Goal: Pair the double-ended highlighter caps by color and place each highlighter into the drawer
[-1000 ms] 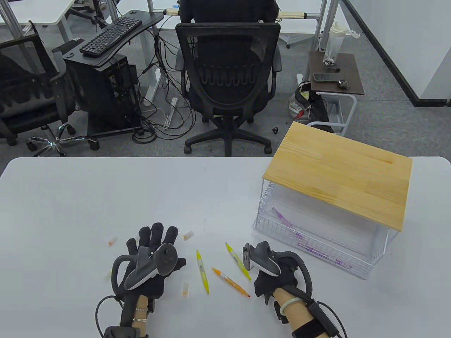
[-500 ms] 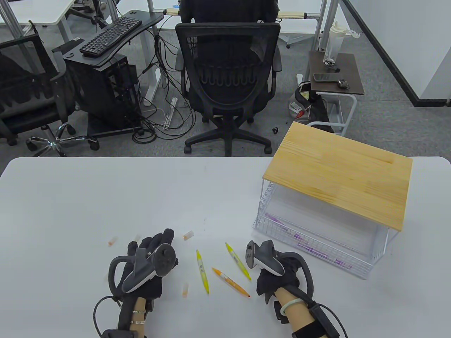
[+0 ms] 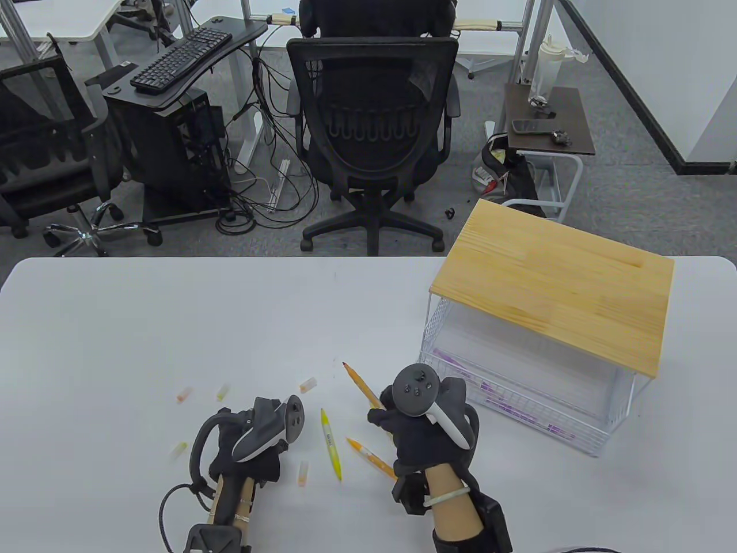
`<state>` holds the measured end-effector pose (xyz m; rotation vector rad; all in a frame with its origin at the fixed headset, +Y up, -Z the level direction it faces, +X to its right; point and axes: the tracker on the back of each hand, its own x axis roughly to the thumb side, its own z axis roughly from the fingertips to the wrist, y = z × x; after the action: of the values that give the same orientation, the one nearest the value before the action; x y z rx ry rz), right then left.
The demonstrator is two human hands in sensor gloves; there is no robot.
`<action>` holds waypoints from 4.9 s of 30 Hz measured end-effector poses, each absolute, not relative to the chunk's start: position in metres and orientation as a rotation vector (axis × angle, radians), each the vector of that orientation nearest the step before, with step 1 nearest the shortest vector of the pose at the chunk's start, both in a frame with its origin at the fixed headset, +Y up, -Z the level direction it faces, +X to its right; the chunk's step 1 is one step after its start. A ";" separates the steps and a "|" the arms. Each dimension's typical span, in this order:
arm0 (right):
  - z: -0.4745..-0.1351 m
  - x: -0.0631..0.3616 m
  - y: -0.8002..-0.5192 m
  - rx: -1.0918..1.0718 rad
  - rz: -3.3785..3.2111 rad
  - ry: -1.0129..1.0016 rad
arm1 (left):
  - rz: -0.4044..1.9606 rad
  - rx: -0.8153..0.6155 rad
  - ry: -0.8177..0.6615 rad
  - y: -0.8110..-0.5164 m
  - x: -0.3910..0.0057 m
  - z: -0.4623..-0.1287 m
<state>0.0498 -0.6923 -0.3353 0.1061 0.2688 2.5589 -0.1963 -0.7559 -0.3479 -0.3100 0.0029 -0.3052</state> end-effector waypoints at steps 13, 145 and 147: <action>-0.328 0.045 -0.699 0.237 2.634 0.286 | -0.443 -0.298 0.019 -0.767 -0.182 -0.349; -0.305 0.061 -0.666 0.165 2.558 -0.154 | 0.062 -0.005 -0.219 -0.690 -0.159 -0.301; -0.305 0.070 -0.660 0.167 2.510 -0.171 | -0.057 -0.130 -0.182 -0.700 -0.156 -0.307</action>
<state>0.0699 -0.6598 -0.3046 0.1668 -0.1713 2.5097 -0.1561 -0.6998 -0.3074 -0.1297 -0.1818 -0.0574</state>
